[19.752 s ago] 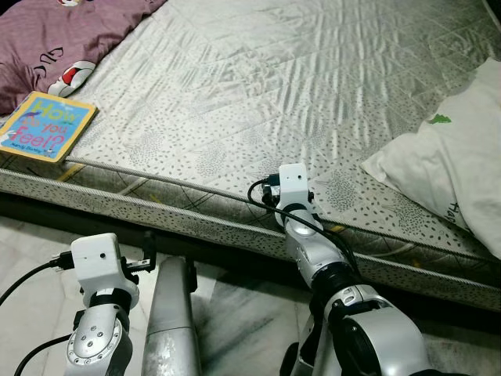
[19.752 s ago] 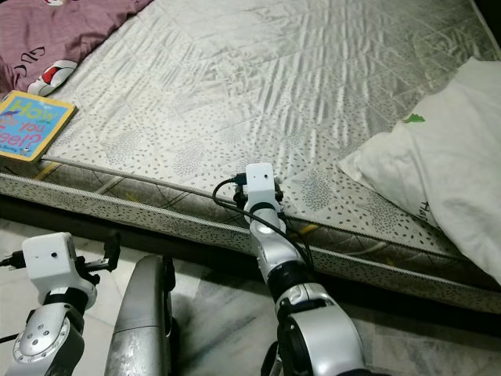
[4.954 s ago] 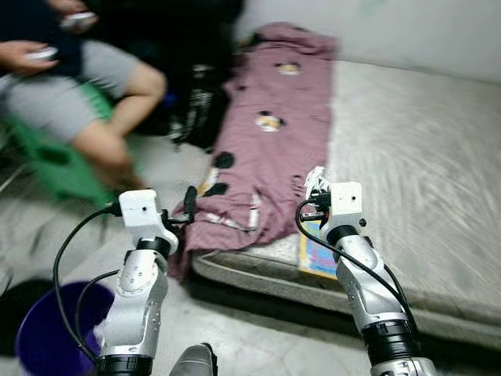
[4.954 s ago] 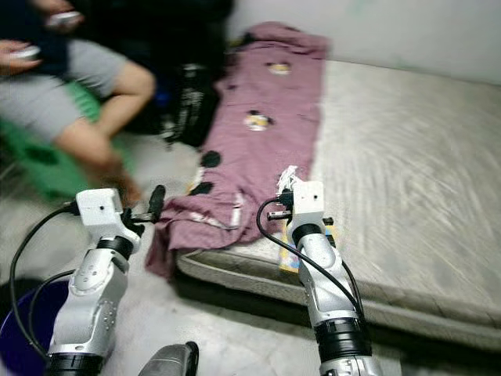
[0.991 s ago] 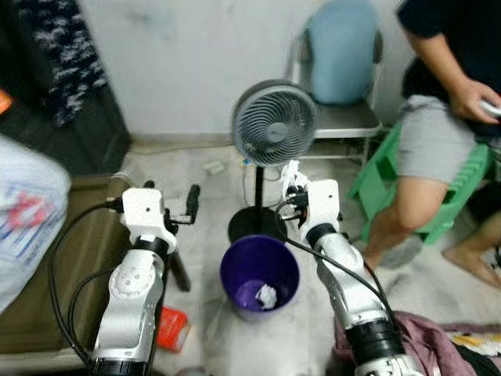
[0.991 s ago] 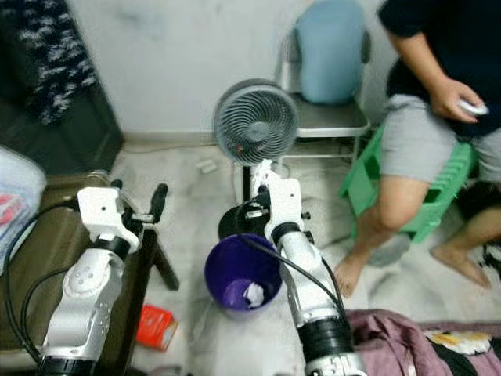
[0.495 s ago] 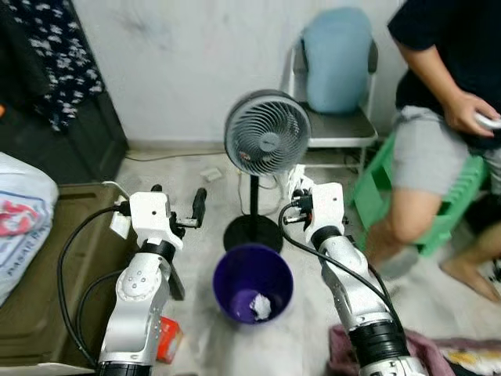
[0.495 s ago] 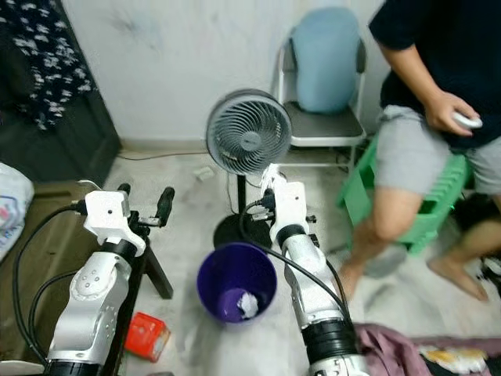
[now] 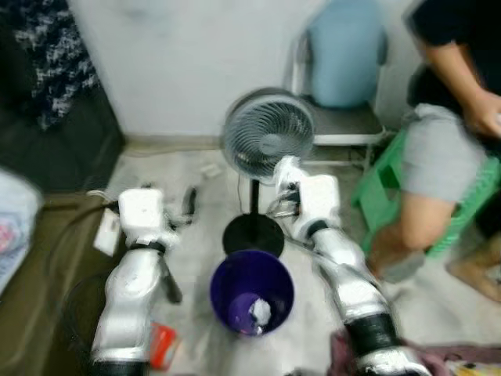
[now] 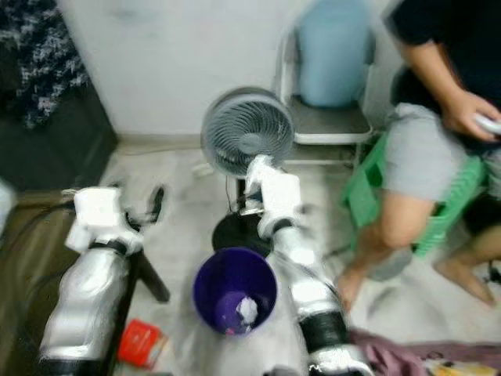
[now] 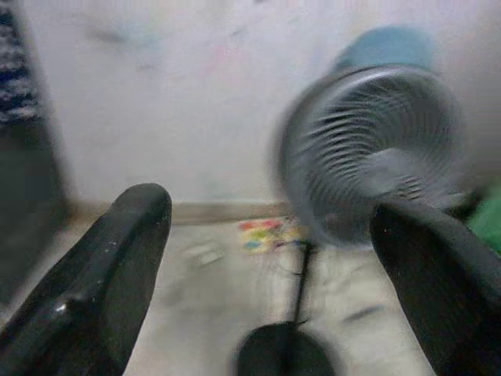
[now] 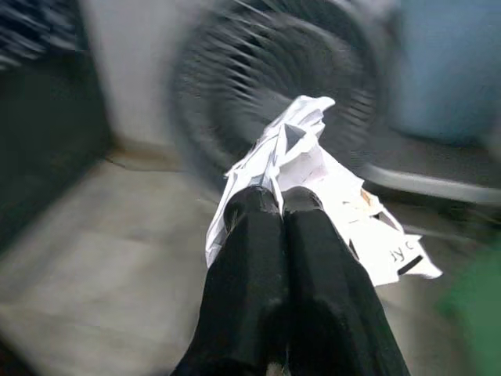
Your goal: Clean up the room
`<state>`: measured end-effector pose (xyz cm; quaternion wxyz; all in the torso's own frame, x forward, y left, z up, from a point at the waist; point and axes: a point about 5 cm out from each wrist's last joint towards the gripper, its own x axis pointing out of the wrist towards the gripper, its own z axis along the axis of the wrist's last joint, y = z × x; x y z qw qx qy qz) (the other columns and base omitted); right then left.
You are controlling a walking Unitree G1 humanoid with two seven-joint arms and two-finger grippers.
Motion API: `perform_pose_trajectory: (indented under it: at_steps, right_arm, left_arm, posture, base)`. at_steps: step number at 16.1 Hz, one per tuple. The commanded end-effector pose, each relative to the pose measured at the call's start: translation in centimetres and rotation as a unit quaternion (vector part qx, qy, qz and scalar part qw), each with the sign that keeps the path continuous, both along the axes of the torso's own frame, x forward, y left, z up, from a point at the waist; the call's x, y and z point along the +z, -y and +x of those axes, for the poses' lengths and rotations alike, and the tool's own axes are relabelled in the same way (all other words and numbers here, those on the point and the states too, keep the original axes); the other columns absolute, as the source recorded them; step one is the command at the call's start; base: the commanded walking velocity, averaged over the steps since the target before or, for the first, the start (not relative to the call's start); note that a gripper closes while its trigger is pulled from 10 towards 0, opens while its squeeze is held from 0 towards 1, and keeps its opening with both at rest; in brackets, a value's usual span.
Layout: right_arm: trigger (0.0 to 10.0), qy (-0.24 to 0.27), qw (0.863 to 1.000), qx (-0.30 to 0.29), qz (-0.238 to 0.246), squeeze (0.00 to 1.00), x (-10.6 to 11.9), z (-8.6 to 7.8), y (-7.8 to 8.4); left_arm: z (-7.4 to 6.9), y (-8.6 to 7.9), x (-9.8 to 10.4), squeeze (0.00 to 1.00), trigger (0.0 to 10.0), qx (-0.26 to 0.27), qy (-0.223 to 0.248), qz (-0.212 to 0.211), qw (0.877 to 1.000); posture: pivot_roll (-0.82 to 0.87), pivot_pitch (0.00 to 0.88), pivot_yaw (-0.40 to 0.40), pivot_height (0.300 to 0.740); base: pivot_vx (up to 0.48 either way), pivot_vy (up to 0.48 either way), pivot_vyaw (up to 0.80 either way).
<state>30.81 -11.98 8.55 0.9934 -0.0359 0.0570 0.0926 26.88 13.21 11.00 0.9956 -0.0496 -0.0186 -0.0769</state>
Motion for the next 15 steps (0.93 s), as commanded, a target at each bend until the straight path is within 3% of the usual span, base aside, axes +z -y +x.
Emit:
perform_pose_trajectory:
  at_steps: [1, 5, 8, 11, 15]
  right_arm:
    - [10.0, 0.006, 1.000, 0.014, 0.011, 0.00, 0.4, 0.2, -1.0]
    - [10.0, 0.006, 1.000, 0.015, 0.017, 0.00, 0.4, 0.5, -1.5]
    - [10.0, 0.000, 1.000, 0.013, 0.021, 0.00, 0.3, 0.8, -1.9]
    - [10.0, -0.040, 0.998, -0.032, 0.029, 0.00, -0.6, 1.6, -2.1]
    - [10.0, -0.047, 0.998, -0.037, 0.026, 0.00, -0.4, 2.1, -2.5]
  left_arm:
    - [-0.2, -0.8, -0.2, 0.00, 10.0, 0.010, -0.004, 0.013, 1.000]
    - [-0.2, -0.9, 0.1, 0.00, 10.0, 0.012, 0.005, 0.016, 1.000]
    - [-0.3, -0.7, 0.5, 0.00, 10.0, -0.013, 0.017, 0.042, 0.999]
    - [0.0, -1.2, 0.6, 0.00, 10.0, -0.064, 0.025, 0.094, 0.993]
    - [-0.3, -1.7, 1.2, 0.00, 10.0, -0.076, 0.041, 0.139, 0.987]
  posture:
    - [0.10, 0.000, -0.002, 0.740]
    - [0.10, 0.000, -0.001, 0.740]
    - [0.11, 0.000, 0.000, 0.740]
    - [0.11, 0.000, -0.004, 0.740]
    - [0.12, 0.007, -0.017, 0.740]
  base:
    - [0.000, 0.000, 0.71]
    - [0.000, 0.000, 0.79]
    - [0.000, 0.000, 0.63]
    - [0.000, 0.000, 0.00]
    - [0.000, 0.000, 0.00]
